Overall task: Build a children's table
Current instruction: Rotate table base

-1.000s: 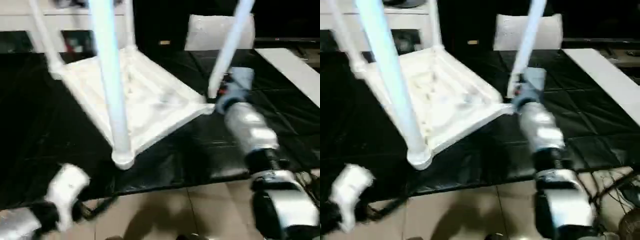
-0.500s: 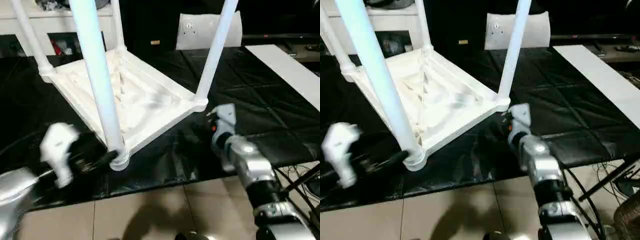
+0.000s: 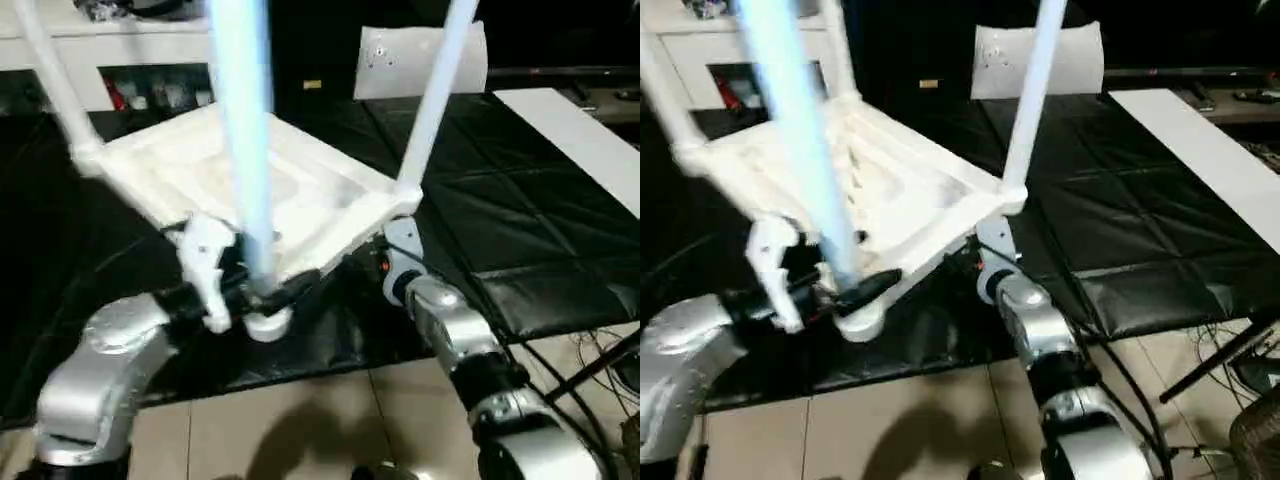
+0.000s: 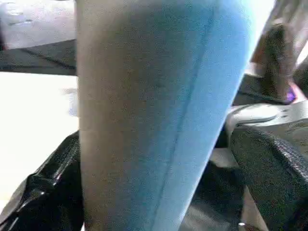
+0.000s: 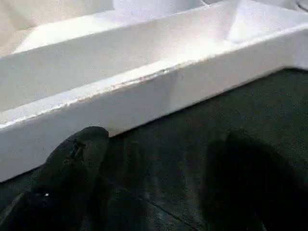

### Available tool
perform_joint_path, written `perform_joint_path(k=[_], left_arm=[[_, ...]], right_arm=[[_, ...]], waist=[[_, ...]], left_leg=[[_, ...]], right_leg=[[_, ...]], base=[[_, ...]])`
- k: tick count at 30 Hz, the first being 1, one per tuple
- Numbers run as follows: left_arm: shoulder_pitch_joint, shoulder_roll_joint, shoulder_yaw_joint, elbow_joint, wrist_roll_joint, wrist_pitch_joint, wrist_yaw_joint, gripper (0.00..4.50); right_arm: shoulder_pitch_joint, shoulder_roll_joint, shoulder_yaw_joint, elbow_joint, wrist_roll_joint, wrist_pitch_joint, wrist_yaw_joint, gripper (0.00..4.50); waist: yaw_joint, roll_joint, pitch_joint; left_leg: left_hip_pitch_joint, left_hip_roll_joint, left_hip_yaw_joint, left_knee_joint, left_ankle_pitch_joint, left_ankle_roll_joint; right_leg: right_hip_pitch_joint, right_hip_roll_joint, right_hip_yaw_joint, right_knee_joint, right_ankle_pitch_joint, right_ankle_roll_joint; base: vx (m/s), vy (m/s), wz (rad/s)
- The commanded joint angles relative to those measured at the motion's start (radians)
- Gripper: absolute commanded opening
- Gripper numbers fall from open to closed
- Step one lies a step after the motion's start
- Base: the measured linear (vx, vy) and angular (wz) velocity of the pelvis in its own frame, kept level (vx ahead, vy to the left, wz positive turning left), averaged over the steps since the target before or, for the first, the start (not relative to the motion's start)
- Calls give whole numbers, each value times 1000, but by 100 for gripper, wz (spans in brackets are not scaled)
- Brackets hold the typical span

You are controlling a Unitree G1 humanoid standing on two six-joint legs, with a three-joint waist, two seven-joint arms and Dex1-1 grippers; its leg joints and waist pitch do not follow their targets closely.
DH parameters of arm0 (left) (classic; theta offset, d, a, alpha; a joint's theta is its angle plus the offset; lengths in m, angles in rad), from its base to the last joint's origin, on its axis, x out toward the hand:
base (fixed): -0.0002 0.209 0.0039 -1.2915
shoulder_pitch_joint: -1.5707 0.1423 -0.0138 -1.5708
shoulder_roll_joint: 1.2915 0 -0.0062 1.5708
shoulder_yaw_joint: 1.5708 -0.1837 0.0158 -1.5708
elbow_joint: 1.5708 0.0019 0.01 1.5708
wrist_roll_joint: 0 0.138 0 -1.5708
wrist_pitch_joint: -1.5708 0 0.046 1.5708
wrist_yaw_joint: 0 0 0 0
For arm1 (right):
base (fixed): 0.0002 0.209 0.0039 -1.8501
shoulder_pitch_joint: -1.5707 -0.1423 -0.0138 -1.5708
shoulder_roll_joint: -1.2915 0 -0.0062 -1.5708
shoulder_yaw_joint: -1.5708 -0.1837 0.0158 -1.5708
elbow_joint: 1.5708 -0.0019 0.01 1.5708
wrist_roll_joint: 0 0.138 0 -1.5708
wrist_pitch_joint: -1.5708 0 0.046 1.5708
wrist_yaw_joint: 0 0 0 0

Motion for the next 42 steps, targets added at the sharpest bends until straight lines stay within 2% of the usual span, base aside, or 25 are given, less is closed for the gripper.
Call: perform_joint_path(k=[1, 2, 5, 6, 14, 15, 17, 19, 21, 22, 23, 24, 26, 27, 29, 32, 33, 34, 35, 36, 38, 39, 40, 41, 42], left_arm=[[-24, -31, -103, -19, -38, 5, -16, 444], [-39, -54, -124, -10, -32, 0, -8, 444], [-77, -99, -166, 12, -19, -3, 7, 444], [-87, -110, -176, 23, -12, -12, 11, 444], [-180, -205, -244, 143, 36, -77, 29, 444], [-194, -219, -251, 163, 43, -86, 37, 444], [-219, -243, -260, 203, 56, -112, 48, 444], [-249, -262, -262, 255, 77, -151, 55, 444], [-270, -273, -265, 290, 89, -175, 55, 444], [-289, -288, -262, 318, 94, -195, 60, 444], [-308, -303, -259, 344, 99, -212, 66, 444], [-325, -315, -257, 367, 105, -228, 71, 444], [-360, -338, -250, 412, 112, -258, 85, 444], [-373, -346, -246, 433, 116, -277, 90, 444], [-387, -348, -237, 455, 124, -295, 98, 444], [-398, -317, -214, 470, 123, -301, 87, 444], [-393, -275, -200, 468, 110, -296, 41, 444], [-385, -244, -196, 465, 100, -293, 0, 444], [-385, -242, -196, 465, 99, -293, -4, 444], [-372, -180, -193, 463, 80, -282, -92, 444], [-368, -151, -193, 466, 73, -280, -132, 444], [-367, -83, -196, 493, 60, -298, -235, 444], [-373, -41, -203, 518, 67, -311, -286, 444], [-376, -30, -205, 527, 72, -316, -297, 444], [-387, -2, -216, 557, 95, -333, -318, 427]], right_arm=[[-37, 30, 11, 17, 4, -22, 11, 450], [-44, 33, 10, 26, 2, -30, 12, 450], [-52, 41, 8, 45, -5, -42, 12, 450], [-54, 43, 8, 53, -7, -47, 9, 450], [-71, 61, 0, 93, -13, -80, 16, 450], [-73, 62, -1, 98, -15, -84, 17, 450], [-76, 63, -3, 109, -20, -93, 13, 450], [-83, 64, -12, 122, -19, -100, 8, 450], [-86, 64, -17, 129, -18, -103, 6, 450], [-88, 64, -19, 134, -18, -105, 7, 450], [-89, 64, -21, 138, -18, -108, 7, 450], [-91, 65, -23, 142, -18, -111, 6, 450], [-92, 66, -32, 152, -16, -119, -2, 450], [-93, 66, -39, 159, -16, -126, -9, 450], [-93, 55, -43, 164, -22, -134, -21, 450], [-81, 20, -73, 154, -10, -135, -37, 450], [-70, -11, -100, 140, 3, -134, -28, 450], [-59, -33, -113, 124, 12, -133, -6, 450], [-58, -34, -114, 122, 12, -134, -5, 450], [-34, -75, -117, 84, 10, -150, 29, 450], [-23, -94, -115, 66, 7, -155, 46, 450], [8, -138, -113, 15, 8, -173, 97, 450], [30, -158, -120, -30, 31, -154, 150, 450], [36, -165, -119, -42, 33, -152, 161, 450], [52, -185, -116, -72, 35, -143, 182, 450]], waist=[[1, 16, -61], [-2, 8, -62], [0, 9, -62], [-3, -1, -63], [-16, 3, -63], [-17, 7, -64], [-18, 4, -65], [-19, 9, -63], [-20, 5, -65], [-20, 7, -65], [-20, 6, -66], [-18, 17, -67], [-19, 13, -68], [-17, 25, -68], [-19, 16, -70], [-15, 18, -70], [-14, 26, -68], [-14, 23, -69], [-13, 23, -68], [-11, 28, -67], [-7, 29, -68], [-3, 33, -67], [-1, 37, -68], [2, 36, -67], [5, 41, -67]], left_leg=[[-11, -12, 18, -70, -197, 21], [-12, -12, 19, -69, -196, 23], [-14, -13, 20, -67, -190, 24], [-16, -13, 20, -67, -187, 26], [-19, -17, 18, -62, -196, 38], [-18, -16, 18, -62, -195, 39], [-19, -17, 19, -61, -189, 43], [-19, -18, 19, -61, -194, 48], [-18, -20, 20, -60, -198, 51], [-21, -19, 18, -60, -196, 52], [-18, -19, 19, -59, -195, 51], [-19, -17, 16, -60, -188, 50], [-17, -19, 19, -59, -190, 54], [-18, -19, 16, -59, -187, 52], [-19, -20, 17, -58, -185, 58], [-19, -18, 18, -57, -172, 68], [-17, -18, 18, -57, -180, 68], [-18, -21, 18, -56, -182, 73], [-19, -21, 19, -56, -180, 78], [-17, -22, 19, -55, -175, 80], [-18, -21, 20, -55, -159, 81], [-14, -22, 21, -56, -153, 81], [-12, -20, 21, -56, -155, 81], [-12, -22, 22, -57, -159, 87], [-12, -22, 19, -59, -158, 85]], right_leg=[[76, -36, 42, -63, -257, -161], [77, -36, 42, -64, -262, -157], [77, -38, 42, -67, -287, -144], [78, -38, 41, -68, -290, -139], [76, -37, 36, -76, -345, -112], [76, -38, 36, -75, -336, -117], [77, -35, 36, -74, -318, -125], [76, -35, 34, -76, -324, -128], [76, -35, 34, -81, -336, -123], [78, -36, 33, -81, -334, -124], [76, -36, 34, -80, -329, -126], [79, -37, 34, -75, -311, -136], [77, -35, 34, -79, -297, -144], [81, -37, 33, -74, -285, -153], [83, -36, 33, -75, -266, -161], [84, -38, 34, -71, -254, -179], [84, -37, 32, -75, -265, -177], [86, -37, 32, -72, -275, -176], [85, -37, 33, -73, -280, -174], [84, -37, 32, -75, -293, -169], [84, -36, 34, -73, -302, -161], [82, -34, 33, -76, -297, -158], [80, -34, 35, -72, -292, -163], [81, -32, 35, -76, -294, -158], [82, -32, 35, -73, -291, -156]], base=[[0, 0, 0], [0, 0, 0], [0, 0, 0], [0, 0, 0], [0, 0, 0], [0, 0, 0], [0, 0, 0], [0, 0, 0], [0, 0, 0], [0, 0, 0], [0, 0, 0], [0, 0, 0], [0, 0, 0], [0, 0, 0], [0, 0, 0], [0, 0, 0], [0, 0, 0], [0, 0, 0], [0, 0, 0], [0, 0, 0], [0, 0, 0], [0, 0, 0], [0, 0, 0], [0, 0, 0], [0, 0, 0]])
